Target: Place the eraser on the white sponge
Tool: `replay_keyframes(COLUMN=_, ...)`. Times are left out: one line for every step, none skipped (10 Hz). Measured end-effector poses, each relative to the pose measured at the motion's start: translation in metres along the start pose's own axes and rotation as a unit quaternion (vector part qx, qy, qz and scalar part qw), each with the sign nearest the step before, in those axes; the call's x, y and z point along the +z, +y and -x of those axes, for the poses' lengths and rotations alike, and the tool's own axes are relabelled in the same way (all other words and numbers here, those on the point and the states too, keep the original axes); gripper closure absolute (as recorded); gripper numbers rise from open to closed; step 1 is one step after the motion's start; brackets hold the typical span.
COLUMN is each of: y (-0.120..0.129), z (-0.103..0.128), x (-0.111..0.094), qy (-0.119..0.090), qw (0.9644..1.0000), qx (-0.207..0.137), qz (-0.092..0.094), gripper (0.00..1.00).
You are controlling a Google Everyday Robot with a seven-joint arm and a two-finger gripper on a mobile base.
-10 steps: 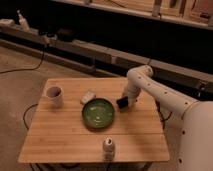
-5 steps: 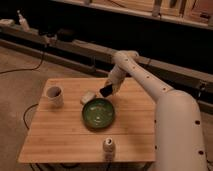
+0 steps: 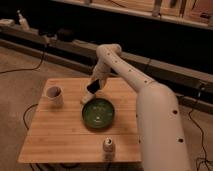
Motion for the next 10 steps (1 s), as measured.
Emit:
replay_keyframes(y=-0.005, z=0.007, x=0.009, qy=0.005, qw=0.9998, qx=-0.014, qz=0.012, gripper=1.0)
replay_keyframes(y=-0.007, z=0.013, x=0.018, qy=0.012, qw=0.9992, qx=-0.029, qz=0.027, gripper=1.0)
replay_keyframes(y=-0.011, z=0.018, x=0.026, qy=0.017, qw=0.9984, qx=-0.041, qz=0.036, gripper=1.0)
replay_keyframes(y=-0.015, z=0.021, x=0.029, qy=0.021, qw=0.9979, qx=-0.046, qz=0.04, gripper=1.0)
replay_keyframes(y=-0.023, z=0.027, x=0.033, qy=0.022, qw=0.9978, qx=-0.047, qz=0.041, gripper=1.0)
replay_keyframes(y=-0.026, z=0.028, x=0.037, qy=0.02, qw=0.998, qx=-0.043, qz=0.042, gripper=1.0)
replay_keyframes(y=-0.028, z=0.03, x=0.041, qy=0.019, qw=0.998, qx=-0.037, qz=0.048, gripper=1.0)
replay_keyframes(y=-0.027, z=0.03, x=0.046, qy=0.022, qw=0.9977, qx=-0.032, qz=0.056, gripper=1.0)
replay_keyframes(y=-0.026, z=0.03, x=0.049, qy=0.027, qw=0.9972, qx=-0.03, qz=0.063, gripper=0.97)
replay_keyframes(y=-0.024, z=0.03, x=0.053, qy=0.037, qw=0.9964, qx=-0.025, qz=0.072, gripper=0.86)
